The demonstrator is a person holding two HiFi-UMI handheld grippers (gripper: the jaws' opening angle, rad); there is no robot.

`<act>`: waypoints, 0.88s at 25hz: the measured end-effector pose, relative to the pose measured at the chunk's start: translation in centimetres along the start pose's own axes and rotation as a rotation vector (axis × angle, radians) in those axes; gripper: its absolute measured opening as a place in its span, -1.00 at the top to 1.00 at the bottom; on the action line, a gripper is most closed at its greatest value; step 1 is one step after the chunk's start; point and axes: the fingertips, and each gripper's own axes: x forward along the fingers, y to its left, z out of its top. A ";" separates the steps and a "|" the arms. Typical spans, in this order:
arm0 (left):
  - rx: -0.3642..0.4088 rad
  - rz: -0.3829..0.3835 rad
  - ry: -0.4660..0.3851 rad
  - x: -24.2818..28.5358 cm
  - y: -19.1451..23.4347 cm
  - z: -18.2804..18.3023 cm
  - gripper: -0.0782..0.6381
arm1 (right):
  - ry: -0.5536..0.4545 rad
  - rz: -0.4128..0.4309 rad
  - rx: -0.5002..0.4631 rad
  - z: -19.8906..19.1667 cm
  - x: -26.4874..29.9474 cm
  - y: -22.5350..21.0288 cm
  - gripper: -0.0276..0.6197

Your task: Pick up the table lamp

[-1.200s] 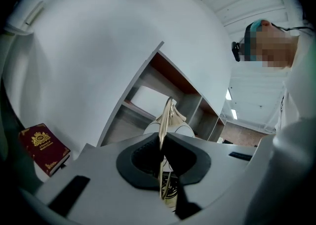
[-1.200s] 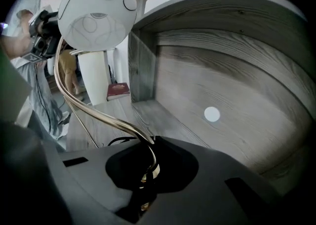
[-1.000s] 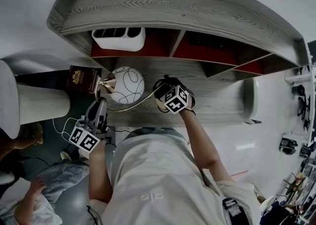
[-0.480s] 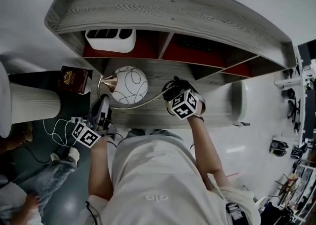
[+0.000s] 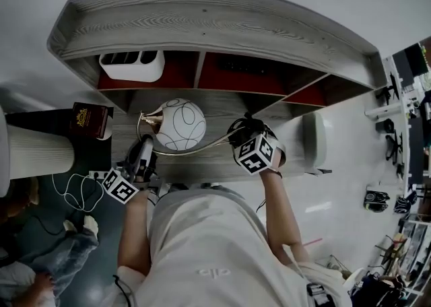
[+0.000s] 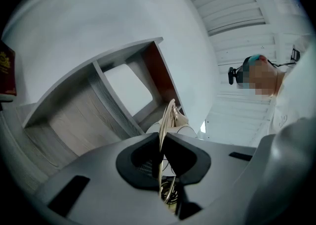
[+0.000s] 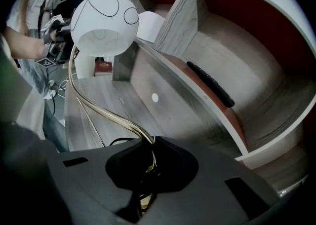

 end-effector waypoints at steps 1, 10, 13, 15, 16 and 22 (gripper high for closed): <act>-0.008 -0.005 -0.002 0.3 -0.4 -0.4 0.67 | 0.006 -0.006 -0.004 -0.5 -0.5 -0.4 0.79; -0.065 -0.031 -0.020 0.9 -0.7 -2.3 0.67 | 0.048 -0.030 -0.030 -2.2 -2.0 -1.6 0.79; -0.081 -0.035 -0.018 1.0 -0.9 -2.9 0.67 | 0.059 -0.032 -0.037 -2.7 -2.2 -1.9 0.79; -0.088 -0.037 -0.015 1.0 -0.8 -3.2 0.67 | 0.063 -0.032 -0.039 -2.9 -2.2 -1.9 0.79; -0.089 -0.038 -0.014 1.0 -0.8 -3.2 0.67 | 0.064 -0.029 -0.038 -3.0 -2.2 -1.8 0.79; -0.094 -0.031 -0.001 0.8 -0.6 -3.5 0.67 | 0.067 -0.009 -0.025 -3.7 -1.8 -0.9 0.80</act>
